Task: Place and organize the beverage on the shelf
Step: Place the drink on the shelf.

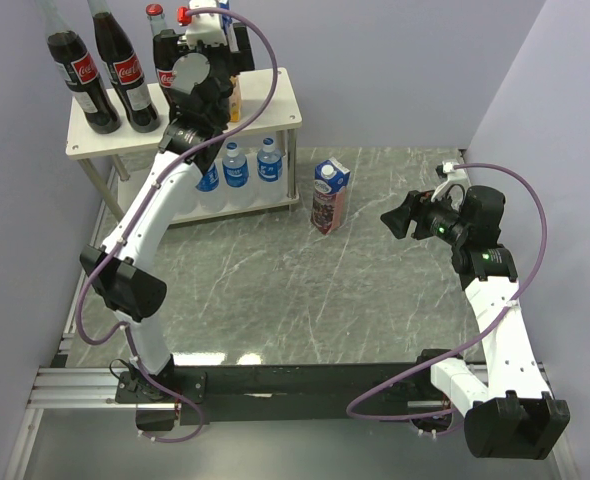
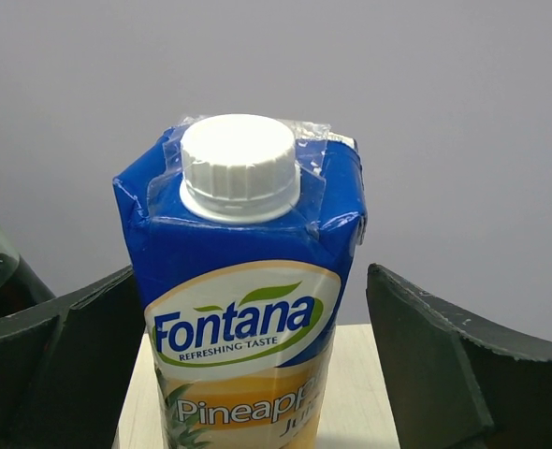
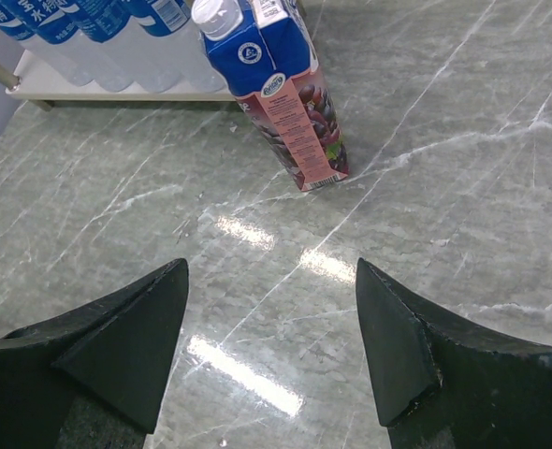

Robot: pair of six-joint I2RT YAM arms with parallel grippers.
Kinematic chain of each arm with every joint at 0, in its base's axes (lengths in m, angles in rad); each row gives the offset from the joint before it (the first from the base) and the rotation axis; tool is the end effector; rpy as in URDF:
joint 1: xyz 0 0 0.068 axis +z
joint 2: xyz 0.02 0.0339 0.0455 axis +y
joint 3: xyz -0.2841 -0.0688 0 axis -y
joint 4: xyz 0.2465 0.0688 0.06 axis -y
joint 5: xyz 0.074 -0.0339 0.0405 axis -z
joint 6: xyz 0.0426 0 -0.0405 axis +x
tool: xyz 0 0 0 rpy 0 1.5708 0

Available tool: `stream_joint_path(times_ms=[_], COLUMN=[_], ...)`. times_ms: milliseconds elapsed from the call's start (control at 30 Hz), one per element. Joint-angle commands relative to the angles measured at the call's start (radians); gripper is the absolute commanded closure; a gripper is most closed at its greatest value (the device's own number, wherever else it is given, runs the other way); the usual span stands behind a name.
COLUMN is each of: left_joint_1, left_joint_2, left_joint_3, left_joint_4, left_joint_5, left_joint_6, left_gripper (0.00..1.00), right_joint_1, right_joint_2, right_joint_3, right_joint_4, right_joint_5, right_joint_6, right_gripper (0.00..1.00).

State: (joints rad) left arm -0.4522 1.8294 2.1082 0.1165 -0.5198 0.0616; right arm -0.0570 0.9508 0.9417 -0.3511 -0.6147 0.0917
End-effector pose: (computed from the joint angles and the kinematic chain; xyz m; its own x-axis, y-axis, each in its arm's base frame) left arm 0.3830 -0.1625 0.5564 0.3437 -0.1076 -0.9329 -0.0544 0.9895 -0.1341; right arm 0.2049 0.0129 0.3641 -0.3955 0.0975 -0.9133 -0.4580 0.8410 0.2881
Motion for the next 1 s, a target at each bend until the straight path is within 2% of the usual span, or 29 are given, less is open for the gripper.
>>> stream_joint_path(times_ms=[0, 533, 967], left_joint_1=[0.0, -0.019, -0.06], left_joint_2=[-0.062, -0.117, -0.234], left_joint_3=[0.013, -0.004, -0.106], left_joint_4=[0.026, 0.032, 0.037], left_joint_5=[0.015, 0.024, 0.029], left_joint_6=[-0.013, 0.017, 0.038], left_gripper=[0.01, 0.0, 0.01], right_joint_1=[-0.007, -0.007, -0.009], right_joint_2=[-0.004, -0.004, -0.003], right_joint_3=[-0.001, -0.003, -0.003], right_joint_4=[0.04, 0.041, 0.038], right_joint_5=[-0.01, -0.013, -0.02], right_joint_6=[-0.001, -0.004, -0.013], right_gripper=[0.22, 0.22, 0.22])
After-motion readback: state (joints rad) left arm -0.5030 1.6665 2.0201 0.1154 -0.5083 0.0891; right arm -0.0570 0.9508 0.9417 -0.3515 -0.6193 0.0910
